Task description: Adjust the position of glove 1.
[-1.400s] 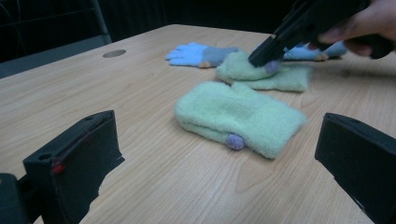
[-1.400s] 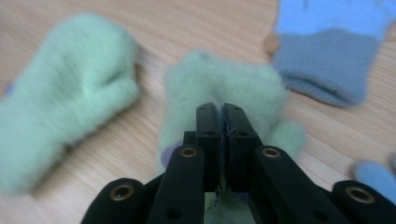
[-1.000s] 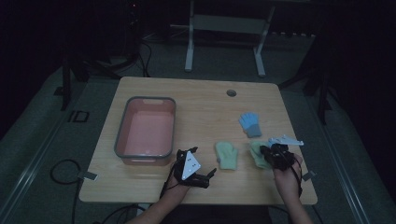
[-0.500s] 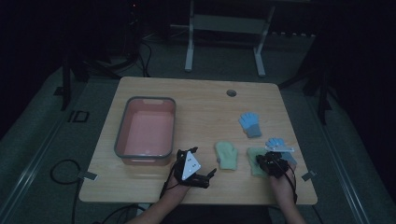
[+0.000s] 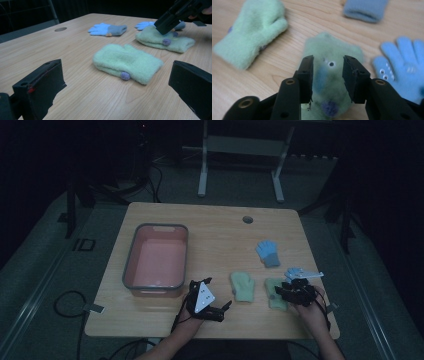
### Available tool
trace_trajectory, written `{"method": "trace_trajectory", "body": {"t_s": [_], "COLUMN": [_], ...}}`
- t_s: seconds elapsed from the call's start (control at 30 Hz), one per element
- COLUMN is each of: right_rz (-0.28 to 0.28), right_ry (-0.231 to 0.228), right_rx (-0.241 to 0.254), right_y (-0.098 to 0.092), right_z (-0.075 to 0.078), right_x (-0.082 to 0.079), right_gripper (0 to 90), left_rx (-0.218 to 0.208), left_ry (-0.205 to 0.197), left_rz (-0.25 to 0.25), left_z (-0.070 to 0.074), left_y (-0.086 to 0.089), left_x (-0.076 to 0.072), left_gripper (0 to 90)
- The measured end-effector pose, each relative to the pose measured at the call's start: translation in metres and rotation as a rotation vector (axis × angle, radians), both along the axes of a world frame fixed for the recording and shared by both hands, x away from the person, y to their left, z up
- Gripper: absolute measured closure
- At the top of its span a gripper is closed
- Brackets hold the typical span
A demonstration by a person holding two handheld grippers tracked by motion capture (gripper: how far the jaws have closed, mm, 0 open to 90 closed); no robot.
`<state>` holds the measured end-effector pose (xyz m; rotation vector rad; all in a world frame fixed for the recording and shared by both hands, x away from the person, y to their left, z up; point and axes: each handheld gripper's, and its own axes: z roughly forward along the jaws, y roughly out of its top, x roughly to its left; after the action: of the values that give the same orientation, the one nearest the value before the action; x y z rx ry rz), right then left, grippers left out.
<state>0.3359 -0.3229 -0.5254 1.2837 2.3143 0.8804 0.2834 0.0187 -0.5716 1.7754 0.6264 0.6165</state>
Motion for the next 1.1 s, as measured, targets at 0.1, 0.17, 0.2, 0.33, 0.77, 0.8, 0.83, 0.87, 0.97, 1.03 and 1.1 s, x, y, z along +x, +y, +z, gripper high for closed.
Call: {"method": "trace_trajectory", "body": {"t_s": [0.1, 0.17, 0.2, 0.33, 0.77, 0.8, 0.83, 0.87, 0.97, 1.03, 1.1], "right_rz": [0.062, 0.085, 0.092, 0.107, 0.048, 0.047, 0.040, 0.032, 0.038, 0.050, 0.056], "right_ry": [-0.009, 0.000, 0.007, 0.031, 0.044, 0.036, 0.033, 0.021, -0.018, -0.043, -0.065], "right_rx": [-0.019, -0.031, -0.026, -0.046, -0.020, -0.030, -0.028, -0.014, 0.009, 0.004, -0.001], "right_y": [-0.002, -0.004, -0.004, -0.003, 0.001, 0.002, 0.003, 0.003, 0.007, 0.012, 0.018], "right_z": [0.002, 0.002, 0.001, -0.010, -0.014, -0.012, -0.009, -0.005, 0.012, 0.024, 0.036], "right_x": [0.004, 0.007, 0.008, 0.009, 0.007, 0.006, 0.006, 0.006, 0.005, 0.006, 0.007], "right_gripper": [59.2, 59.2, 59.5, 57.6, 84.3, 85.1, 85.3, 85.4, 85.6, 85.6, 85.6], "left_rx": [-0.001, -0.003, -0.004, -0.003, -0.008, -0.009, -0.009, -0.008, -0.006, -0.006, -0.005], "left_ry": [0.002, 0.004, 0.004, 0.003, 0.001, 0.001, 0.001, 0.001, 0.001, 0.001, -0.001], "left_rz": [0.001, 0.003, 0.004, 0.005, 0.017, 0.018, 0.018, 0.017, 0.016, 0.016, 0.015], "left_z": [0.000, 0.000, 0.000, 0.000, 0.000, 0.000, 0.000, 0.000, 0.000, 0.000, 0.000], "left_y": [0.000, 0.000, 0.000, 0.000, 0.001, 0.001, 0.001, 0.001, 0.001, 0.001, 0.001], "left_x": [0.000, 0.000, 0.000, 0.000, 0.000, 0.000, 0.000, 0.000, 0.000, 0.000, 0.000], "left_gripper": [0.0, 0.0, 0.0, 0.0, 0.0, 0.0, 0.0, 0.0, 0.0, 0.0, 0.0]}}
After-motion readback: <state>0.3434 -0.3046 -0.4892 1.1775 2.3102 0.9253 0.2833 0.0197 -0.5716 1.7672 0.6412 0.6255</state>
